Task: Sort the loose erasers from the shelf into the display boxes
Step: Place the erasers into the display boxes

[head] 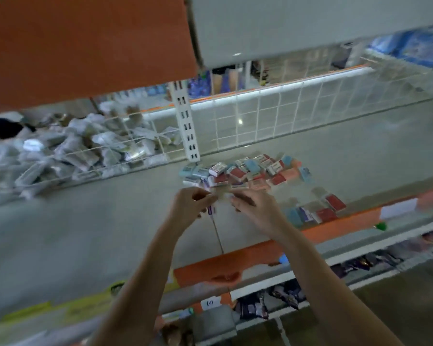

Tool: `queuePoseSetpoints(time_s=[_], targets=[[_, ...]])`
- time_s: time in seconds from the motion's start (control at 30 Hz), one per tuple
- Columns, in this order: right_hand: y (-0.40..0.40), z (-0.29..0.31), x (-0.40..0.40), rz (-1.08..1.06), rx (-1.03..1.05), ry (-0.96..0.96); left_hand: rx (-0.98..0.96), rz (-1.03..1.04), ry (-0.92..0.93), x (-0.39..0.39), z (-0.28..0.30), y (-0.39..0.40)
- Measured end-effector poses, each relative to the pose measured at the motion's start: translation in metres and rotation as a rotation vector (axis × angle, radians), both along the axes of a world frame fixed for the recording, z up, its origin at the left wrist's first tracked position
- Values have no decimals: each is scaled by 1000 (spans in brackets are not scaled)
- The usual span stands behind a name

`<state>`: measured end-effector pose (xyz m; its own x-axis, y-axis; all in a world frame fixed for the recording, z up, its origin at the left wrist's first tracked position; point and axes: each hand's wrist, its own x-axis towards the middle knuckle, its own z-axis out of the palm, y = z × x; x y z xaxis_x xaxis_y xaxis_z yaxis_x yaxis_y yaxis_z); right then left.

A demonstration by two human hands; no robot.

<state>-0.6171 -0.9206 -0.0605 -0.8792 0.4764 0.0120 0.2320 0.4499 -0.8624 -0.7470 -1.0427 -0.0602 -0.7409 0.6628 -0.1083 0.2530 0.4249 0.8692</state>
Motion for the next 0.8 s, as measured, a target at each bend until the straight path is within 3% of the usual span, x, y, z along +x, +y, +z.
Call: queuePoseSetpoints(time_s=[0.3, 0.6, 0.8], targets=[[-101, 3, -59, 120, -811, 127, 299, 527, -343, -9, 22, -137], [-280, 22, -121, 398, -927, 55, 581, 771, -370, -10, 38, -333], [-421, 21, -161, 482, -966, 18, 602, 816, -337, -17, 38, -475]])
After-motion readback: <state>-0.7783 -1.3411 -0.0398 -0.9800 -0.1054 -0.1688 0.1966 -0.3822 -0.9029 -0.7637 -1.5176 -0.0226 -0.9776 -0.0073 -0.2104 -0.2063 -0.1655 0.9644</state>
